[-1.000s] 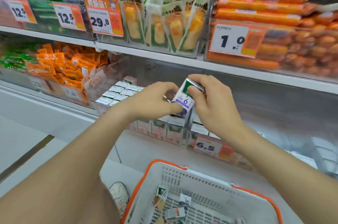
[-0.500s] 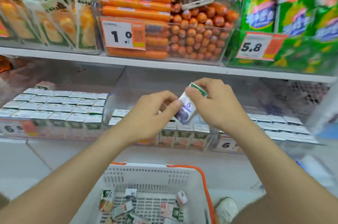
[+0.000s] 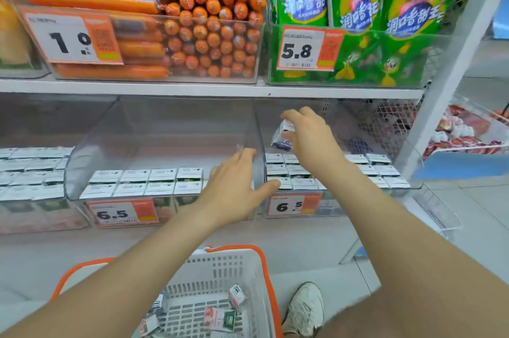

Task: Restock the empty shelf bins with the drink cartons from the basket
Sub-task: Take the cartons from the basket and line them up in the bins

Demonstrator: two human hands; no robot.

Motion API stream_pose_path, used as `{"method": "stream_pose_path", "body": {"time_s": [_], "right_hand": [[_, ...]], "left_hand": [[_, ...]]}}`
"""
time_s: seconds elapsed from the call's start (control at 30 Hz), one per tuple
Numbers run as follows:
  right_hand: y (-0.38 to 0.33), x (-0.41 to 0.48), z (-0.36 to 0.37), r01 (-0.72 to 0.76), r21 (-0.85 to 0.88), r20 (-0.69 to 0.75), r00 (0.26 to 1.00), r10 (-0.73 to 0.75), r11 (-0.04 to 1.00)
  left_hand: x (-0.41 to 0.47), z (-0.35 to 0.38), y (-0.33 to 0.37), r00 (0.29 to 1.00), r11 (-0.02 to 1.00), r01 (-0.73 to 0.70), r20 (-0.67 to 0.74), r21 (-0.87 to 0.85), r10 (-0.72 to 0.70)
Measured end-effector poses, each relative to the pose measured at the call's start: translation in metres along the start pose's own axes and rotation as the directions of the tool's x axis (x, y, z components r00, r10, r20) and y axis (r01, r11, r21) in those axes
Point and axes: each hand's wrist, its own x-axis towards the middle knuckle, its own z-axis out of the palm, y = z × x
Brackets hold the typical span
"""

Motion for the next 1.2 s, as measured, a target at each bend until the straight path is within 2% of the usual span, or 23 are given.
{"method": "stream_pose_path", "body": {"time_s": [0.1, 0.27, 0.47, 0.6, 0.67, 0.73, 0.8, 0.87, 0.93, 1.0, 1.07, 1.13, 1.2], "right_hand": [[0.007, 0.020, 0.020, 0.062, -0.019, 0.068, 0.996, -0.060, 0.998], [0.014, 0.047, 0.038, 0.012, 0.045, 0.370, 0.928, -0.027, 0.999], [0.016, 0.049, 0.041, 0.000, 0.149, 0.461, 0.884, -0.070, 0.989], [0.014, 0.032, 0.034, -0.074, 0.147, 0.535, 0.845, -0.016, 0.986], [0.010, 0.020, 0.026, -0.086, 0.125, 0.490, 0.872, 0.014, 0.988], [-0.001, 0.005, 0.014, -0.064, 0.118, 0.362, 0.932, 0.017, 0.991], [-0.020, -0.015, -0.003, -0.021, 0.126, 0.207, 0.978, -0.005, 0.992], [-0.046, -0.039, -0.024, 0.020, 0.181, 0.111, 0.993, -0.041, 0.983], [-0.077, -0.064, -0.042, 0.083, 0.264, 0.170, 0.977, -0.131, 0.961], [-0.106, -0.087, -0.042, 0.179, 0.310, 0.355, 0.889, -0.289, 0.934], [-0.129, -0.108, -0.020, 0.265, 0.297, 0.551, 0.737, -0.391, 0.917], [-0.146, -0.129, 0.012, 0.304, 0.264, 0.724, 0.564, -0.396, 0.915], [-0.155, -0.149, 0.047, 0.341, 0.221, 0.844, 0.402, -0.355, 0.914]], "left_hand": [[0.000, 0.010, -0.006, 1.000, 0.998, -0.003, -0.016, 0.059, 0.004], [0.001, 0.015, -0.007, 0.999, 0.998, -0.016, -0.051, 0.056, 0.019], [0.002, 0.016, -0.006, 0.999, 0.999, -0.003, -0.051, 0.048, 0.005], [0.003, 0.012, -0.007, 0.999, 1.000, -0.012, -0.031, 0.014, 0.012], [0.001, 0.006, -0.010, 1.000, 0.999, -0.018, -0.012, -0.027, 0.018], [-0.005, 0.001, -0.015, 0.998, 0.997, -0.046, -0.053, -0.068, 0.042], [-0.016, -0.003, -0.024, 0.979, 0.991, -0.119, -0.175, -0.057, 0.108], [-0.034, -0.006, -0.034, 0.921, 0.975, -0.222, -0.326, 0.006, 0.212], [-0.057, -0.010, -0.044, 0.853, 0.951, -0.302, -0.428, 0.061, 0.298], [-0.084, -0.009, -0.057, 0.819, 0.926, -0.365, -0.439, 0.099, 0.370], [-0.109, -0.001, -0.075, 0.859, 0.928, -0.352, -0.351, 0.124, 0.373], [-0.130, 0.010, -0.098, 0.952, 0.962, -0.248, -0.157, 0.116, 0.264], [-0.144, 0.025, -0.122, 0.984, 0.983, -0.153, 0.101, 0.097, 0.143]]}}
